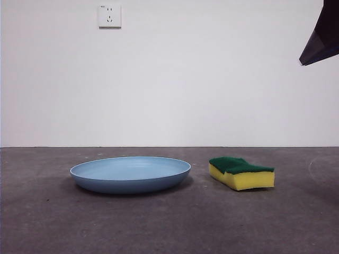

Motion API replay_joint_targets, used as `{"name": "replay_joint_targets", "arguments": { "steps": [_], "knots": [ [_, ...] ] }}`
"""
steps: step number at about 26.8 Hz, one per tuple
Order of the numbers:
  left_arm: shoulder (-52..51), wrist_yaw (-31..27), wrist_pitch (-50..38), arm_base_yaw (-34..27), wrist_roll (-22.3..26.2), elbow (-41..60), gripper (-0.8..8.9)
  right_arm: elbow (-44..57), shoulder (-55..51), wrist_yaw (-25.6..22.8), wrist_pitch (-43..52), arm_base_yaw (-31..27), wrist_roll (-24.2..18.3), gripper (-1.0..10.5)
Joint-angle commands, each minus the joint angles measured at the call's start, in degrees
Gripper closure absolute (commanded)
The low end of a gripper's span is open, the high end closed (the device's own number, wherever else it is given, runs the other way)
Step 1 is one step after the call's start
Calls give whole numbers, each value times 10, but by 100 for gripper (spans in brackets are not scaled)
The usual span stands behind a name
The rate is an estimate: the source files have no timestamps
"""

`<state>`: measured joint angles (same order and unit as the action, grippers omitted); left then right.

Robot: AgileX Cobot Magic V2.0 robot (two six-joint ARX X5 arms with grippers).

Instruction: Pick up the plate,pick up the cloth,clean the plate with the cloth

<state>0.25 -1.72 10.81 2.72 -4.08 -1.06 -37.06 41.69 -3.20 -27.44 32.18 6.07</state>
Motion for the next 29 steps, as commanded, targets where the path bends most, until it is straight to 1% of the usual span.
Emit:
{"name": "replay_joint_targets", "arguments": {
  "steps": [1, 5, 6, 7, 9, 11, 15, 17, 19, 21, 23, 25, 28, 29],
  "knots": [
    [-1, 3, 0, -2, -3, 7, 814, 3, -1, -2, 1, 0, 5, 946],
    [-1, 3, 0, -2, -3, 7, 814, 3, -1, -2, 1, 0, 5, 946],
    [-1, 3, 0, -2, -3, 7, 814, 3, -3, -13, 2, 0, -5, 946],
    [-1, 3, 0, -2, -3, 7, 814, 3, -13, -34, -1, -1, -11, 946],
    [-1, 3, -1, -2, -3, 7, 814, 3, -43, -57, -1, -9, -16, 946],
    [-1, 3, 0, -2, -3, 7, 814, 3, -80, -60, -1, -42, -20, 946],
    [-1, 3, -1, -2, -3, 7, 814, 3, -168, -61, -1, -148, -20, 946],
    [-1, 3, -1, -2, -3, 7, 814, 10, -207, -59, 0, -199, -5, 946],
    [-1, 3, -1, -2, -3, 7, 814, 47, -249, -57, 38, -241, -7, 946],
    [-1, 3, -1, -2, -3, 7, 814, 107, -287, -55, 99, -264, 0, 946],
    [-1, 3, -1, -2, -3, 7, 814, 164, -317, -42, 152, -270, 0, 946],
    [-1, 3, 0, -2, -3, 7, 814, 216, -342, -42, 188, -270, -1, 946],
    [-1, 3, -1, -2, -3, 7, 814, 273, -367, -37, 210, -270, -2, 946],
    [-1, 3, -1, -2, -3, 7, 814, 289, -376, -21, 210, -270, -2, 946]
  ]
}}
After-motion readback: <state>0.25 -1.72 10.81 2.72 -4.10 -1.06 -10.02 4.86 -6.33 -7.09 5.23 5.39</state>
